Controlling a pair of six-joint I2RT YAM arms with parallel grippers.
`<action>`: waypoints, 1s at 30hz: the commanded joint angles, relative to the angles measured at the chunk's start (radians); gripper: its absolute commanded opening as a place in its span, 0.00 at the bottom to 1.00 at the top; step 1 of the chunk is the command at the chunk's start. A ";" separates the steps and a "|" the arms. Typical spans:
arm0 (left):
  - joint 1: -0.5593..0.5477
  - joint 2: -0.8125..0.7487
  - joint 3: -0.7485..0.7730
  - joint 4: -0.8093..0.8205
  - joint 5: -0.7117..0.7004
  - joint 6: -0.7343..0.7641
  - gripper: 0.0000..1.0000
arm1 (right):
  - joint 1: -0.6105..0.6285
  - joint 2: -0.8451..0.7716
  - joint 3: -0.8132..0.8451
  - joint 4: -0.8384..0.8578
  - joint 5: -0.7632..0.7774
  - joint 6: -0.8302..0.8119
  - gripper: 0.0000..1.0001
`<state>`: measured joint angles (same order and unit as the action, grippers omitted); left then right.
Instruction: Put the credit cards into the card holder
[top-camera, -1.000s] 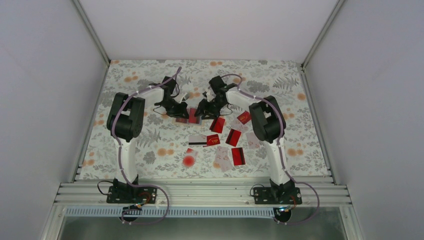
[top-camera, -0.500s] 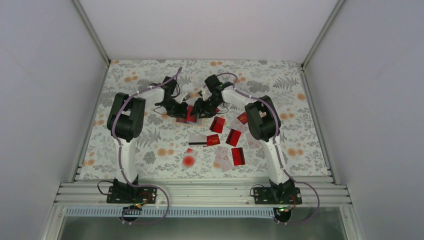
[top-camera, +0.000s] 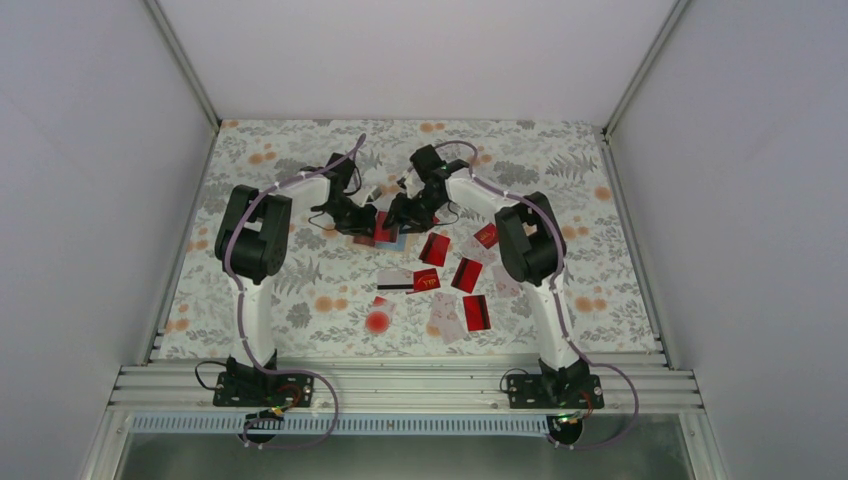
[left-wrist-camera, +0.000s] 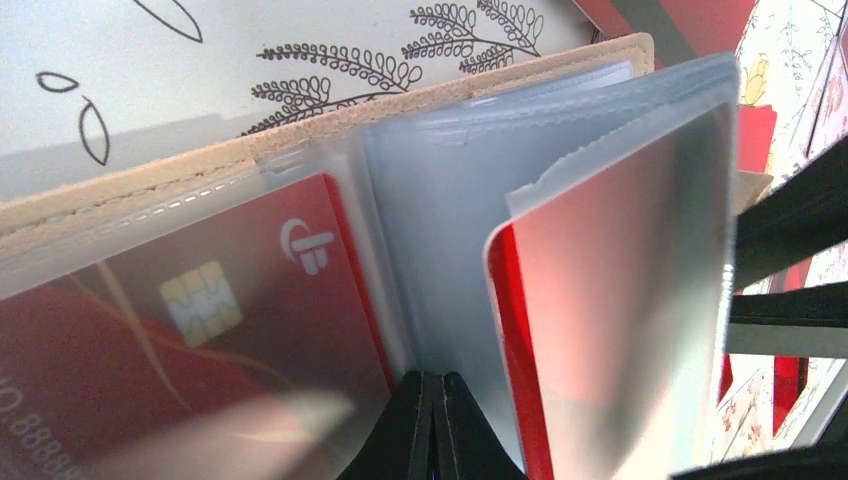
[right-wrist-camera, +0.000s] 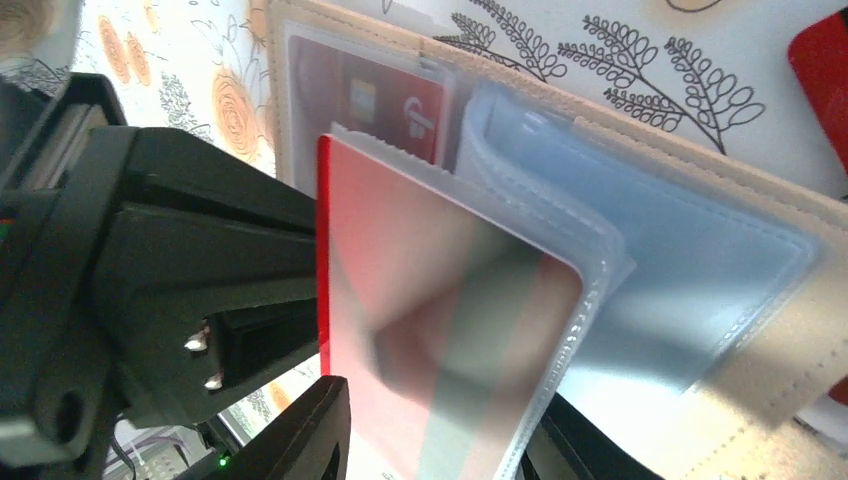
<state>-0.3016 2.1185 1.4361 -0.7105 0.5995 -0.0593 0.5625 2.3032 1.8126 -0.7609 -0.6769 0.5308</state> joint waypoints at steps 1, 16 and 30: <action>-0.027 0.056 -0.008 -0.005 -0.032 0.025 0.03 | 0.016 -0.070 0.010 -0.021 0.014 0.000 0.40; -0.026 0.032 0.006 -0.034 -0.067 0.013 0.02 | 0.016 -0.035 0.000 0.019 0.000 0.001 0.22; -0.024 -0.068 0.004 -0.086 -0.164 -0.030 0.12 | 0.009 -0.035 -0.038 0.053 -0.003 0.002 0.05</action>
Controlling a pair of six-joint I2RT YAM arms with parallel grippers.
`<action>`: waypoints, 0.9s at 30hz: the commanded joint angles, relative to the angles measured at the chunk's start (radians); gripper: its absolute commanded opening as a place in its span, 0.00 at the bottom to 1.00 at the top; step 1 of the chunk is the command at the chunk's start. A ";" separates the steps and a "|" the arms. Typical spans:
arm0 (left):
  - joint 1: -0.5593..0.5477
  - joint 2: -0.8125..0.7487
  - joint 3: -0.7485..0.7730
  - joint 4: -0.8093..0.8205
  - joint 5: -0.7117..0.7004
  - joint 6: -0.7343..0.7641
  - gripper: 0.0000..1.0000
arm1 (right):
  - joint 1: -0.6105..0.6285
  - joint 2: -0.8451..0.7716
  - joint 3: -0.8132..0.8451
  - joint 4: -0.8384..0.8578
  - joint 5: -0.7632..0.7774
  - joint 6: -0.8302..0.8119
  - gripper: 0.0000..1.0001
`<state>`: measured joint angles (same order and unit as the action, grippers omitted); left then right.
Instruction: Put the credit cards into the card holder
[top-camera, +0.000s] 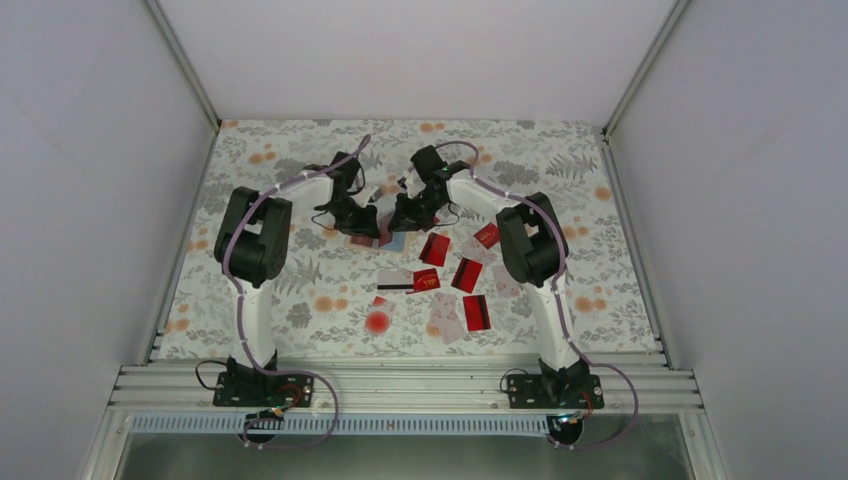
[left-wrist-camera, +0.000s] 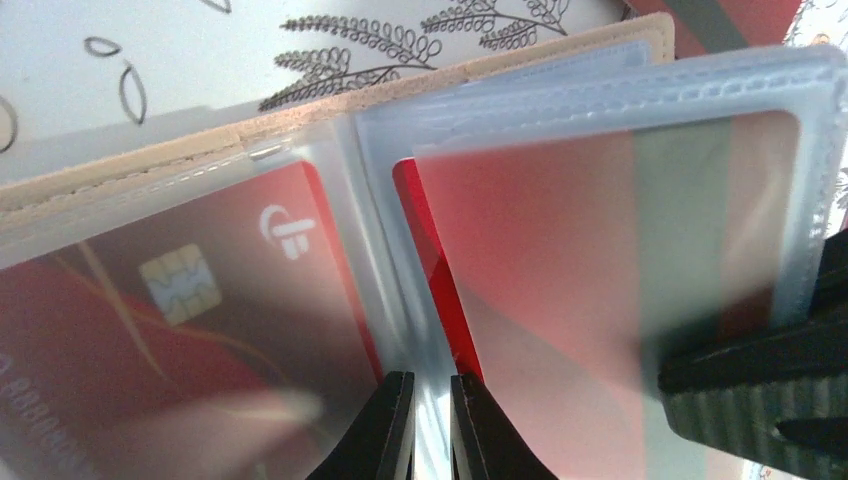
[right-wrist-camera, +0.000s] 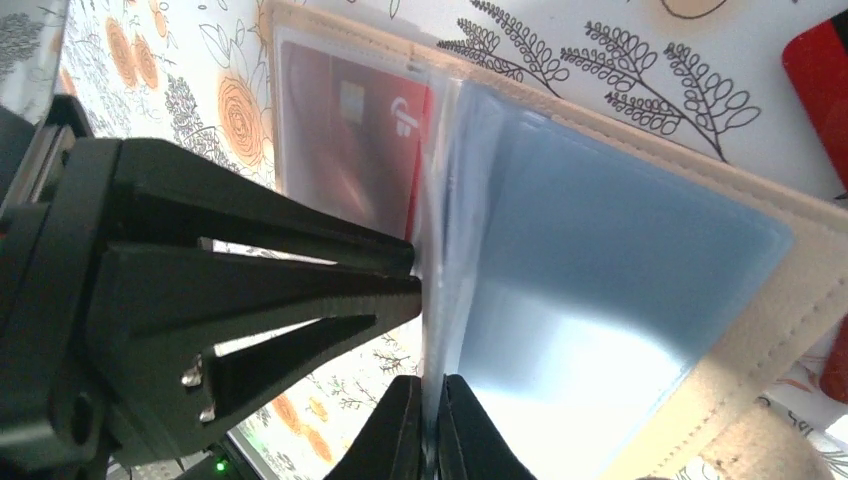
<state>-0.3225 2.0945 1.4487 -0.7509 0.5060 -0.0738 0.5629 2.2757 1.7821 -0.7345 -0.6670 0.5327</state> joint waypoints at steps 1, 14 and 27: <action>-0.002 -0.052 -0.010 -0.050 -0.076 -0.021 0.13 | 0.008 -0.009 -0.007 0.025 -0.013 -0.001 0.04; 0.064 -0.172 -0.040 -0.080 -0.221 -0.037 0.26 | 0.007 0.005 0.041 -0.051 0.044 0.002 0.04; 0.086 -0.112 -0.132 -0.019 -0.282 -0.032 0.21 | 0.010 0.008 0.075 -0.097 0.079 0.006 0.05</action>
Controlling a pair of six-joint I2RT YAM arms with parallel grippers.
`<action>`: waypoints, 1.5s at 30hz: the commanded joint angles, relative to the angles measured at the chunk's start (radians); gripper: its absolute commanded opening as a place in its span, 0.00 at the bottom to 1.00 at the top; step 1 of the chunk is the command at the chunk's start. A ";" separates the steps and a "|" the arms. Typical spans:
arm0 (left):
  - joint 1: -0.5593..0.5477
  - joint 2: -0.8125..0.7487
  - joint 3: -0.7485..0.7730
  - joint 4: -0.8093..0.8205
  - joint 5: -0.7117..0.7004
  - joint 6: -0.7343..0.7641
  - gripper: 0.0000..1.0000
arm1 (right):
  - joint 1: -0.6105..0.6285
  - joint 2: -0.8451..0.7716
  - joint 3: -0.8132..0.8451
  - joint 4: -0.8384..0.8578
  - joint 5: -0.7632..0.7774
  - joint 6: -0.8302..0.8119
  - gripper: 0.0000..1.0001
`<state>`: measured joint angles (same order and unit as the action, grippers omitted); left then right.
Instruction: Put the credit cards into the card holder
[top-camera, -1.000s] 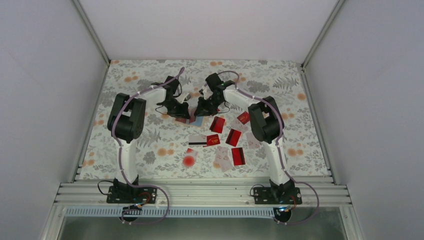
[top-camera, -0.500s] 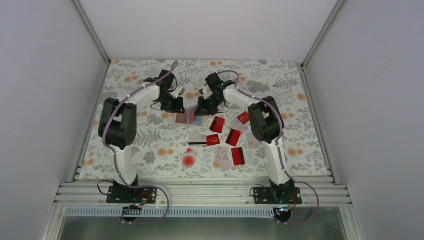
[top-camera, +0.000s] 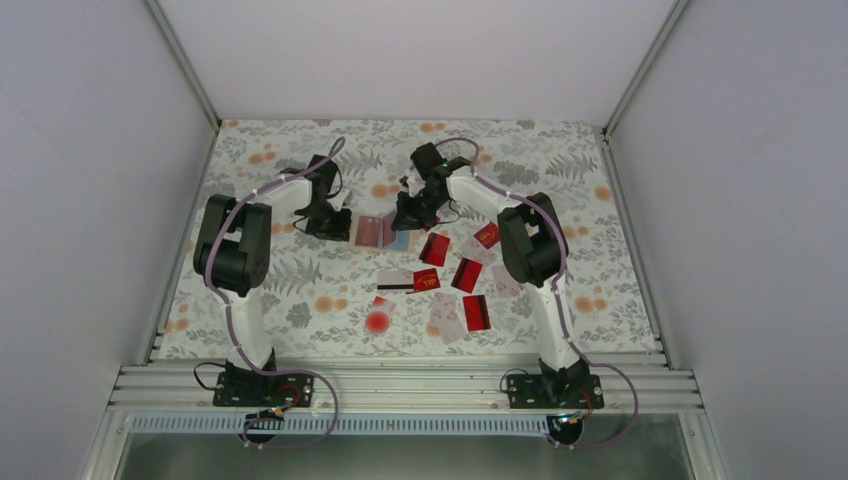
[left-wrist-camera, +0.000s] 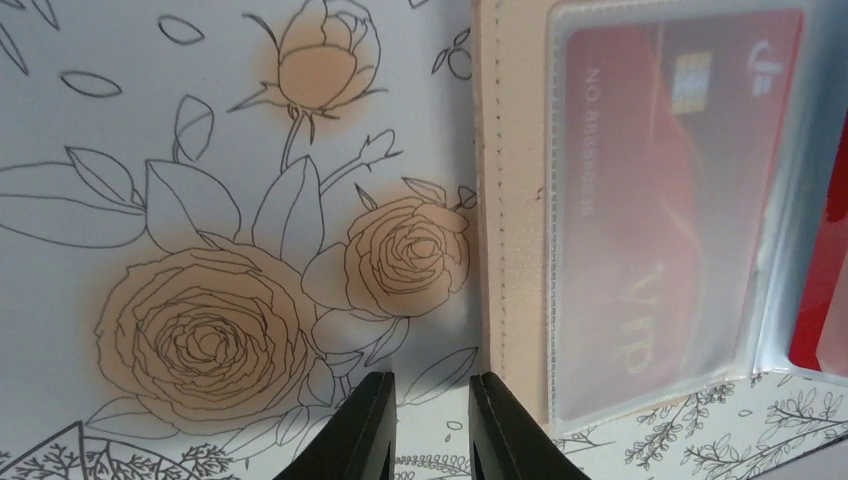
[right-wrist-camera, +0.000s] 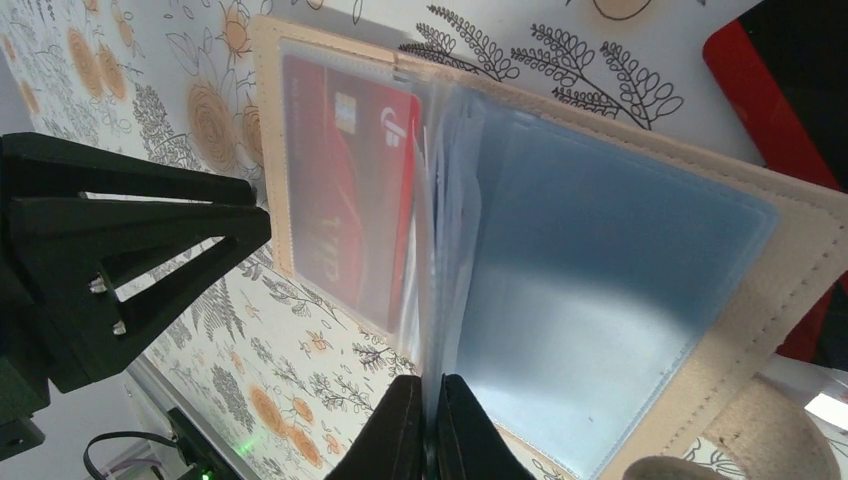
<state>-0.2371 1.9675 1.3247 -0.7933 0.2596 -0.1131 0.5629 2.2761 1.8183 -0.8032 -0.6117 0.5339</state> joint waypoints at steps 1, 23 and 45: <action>0.001 0.016 -0.010 0.025 -0.036 0.008 0.20 | 0.010 0.008 0.040 -0.032 0.027 0.005 0.05; -0.002 0.009 -0.046 0.068 0.103 0.017 0.11 | 0.077 0.078 0.174 -0.040 -0.032 0.042 0.25; 0.009 -0.158 -0.105 0.072 0.093 0.000 0.20 | 0.095 0.070 0.186 0.079 -0.081 0.031 0.27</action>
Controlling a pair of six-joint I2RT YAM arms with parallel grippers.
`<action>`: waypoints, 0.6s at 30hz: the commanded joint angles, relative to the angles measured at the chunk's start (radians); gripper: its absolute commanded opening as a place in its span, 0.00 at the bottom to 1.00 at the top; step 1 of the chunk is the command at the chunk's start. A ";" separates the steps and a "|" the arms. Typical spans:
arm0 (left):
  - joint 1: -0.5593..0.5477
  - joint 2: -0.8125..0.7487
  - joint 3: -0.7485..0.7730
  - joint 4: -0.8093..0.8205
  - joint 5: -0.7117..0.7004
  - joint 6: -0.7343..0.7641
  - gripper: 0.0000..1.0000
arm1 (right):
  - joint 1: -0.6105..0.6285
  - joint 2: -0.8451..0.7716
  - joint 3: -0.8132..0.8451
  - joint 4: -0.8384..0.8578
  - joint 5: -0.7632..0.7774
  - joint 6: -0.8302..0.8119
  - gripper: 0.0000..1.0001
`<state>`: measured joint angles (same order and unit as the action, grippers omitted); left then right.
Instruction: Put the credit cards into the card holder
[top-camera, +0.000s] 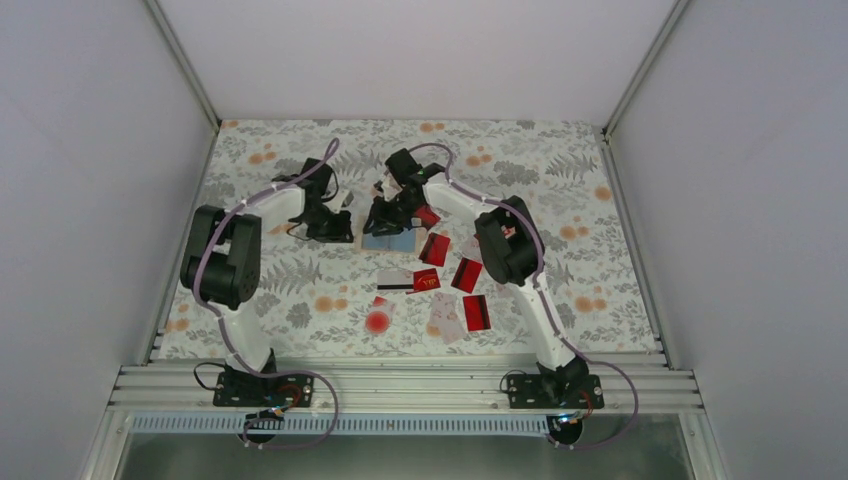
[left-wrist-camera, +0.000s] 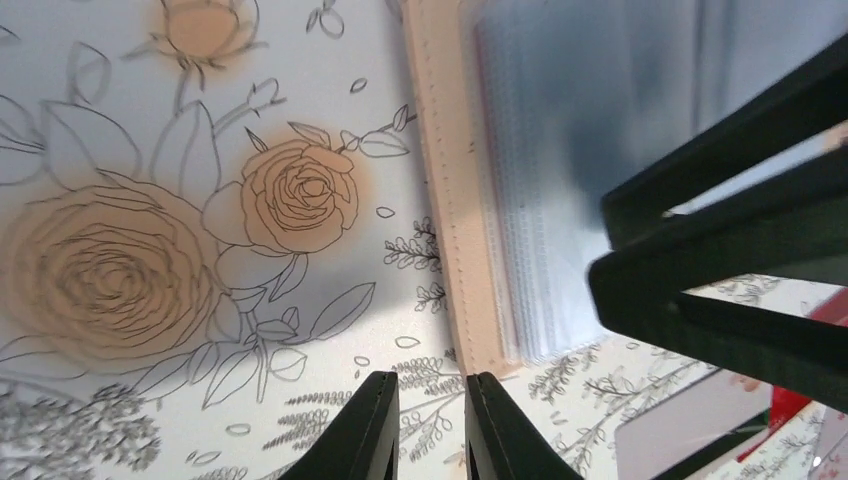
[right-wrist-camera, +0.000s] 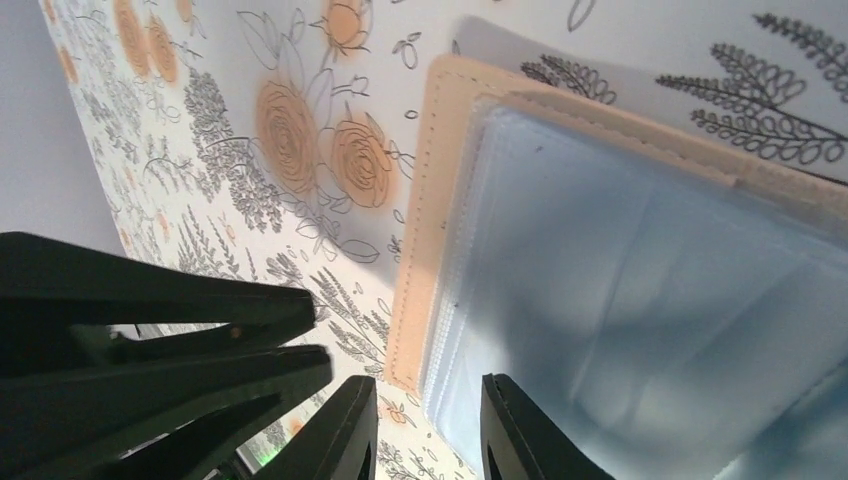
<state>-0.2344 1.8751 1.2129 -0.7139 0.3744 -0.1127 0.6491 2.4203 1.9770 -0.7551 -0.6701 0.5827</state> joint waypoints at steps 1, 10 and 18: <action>0.007 -0.078 0.009 -0.008 -0.026 -0.001 0.23 | 0.009 -0.087 0.027 0.033 -0.025 -0.026 0.28; 0.006 -0.284 -0.004 0.049 -0.052 0.038 0.90 | -0.002 -0.352 -0.102 -0.071 0.283 -0.169 0.40; -0.012 -0.395 -0.063 0.119 0.082 0.079 1.00 | -0.015 -0.700 -0.466 -0.150 0.606 -0.119 0.82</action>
<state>-0.2329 1.5188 1.1904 -0.6449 0.3550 -0.0799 0.6430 1.8278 1.6669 -0.8177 -0.2699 0.4282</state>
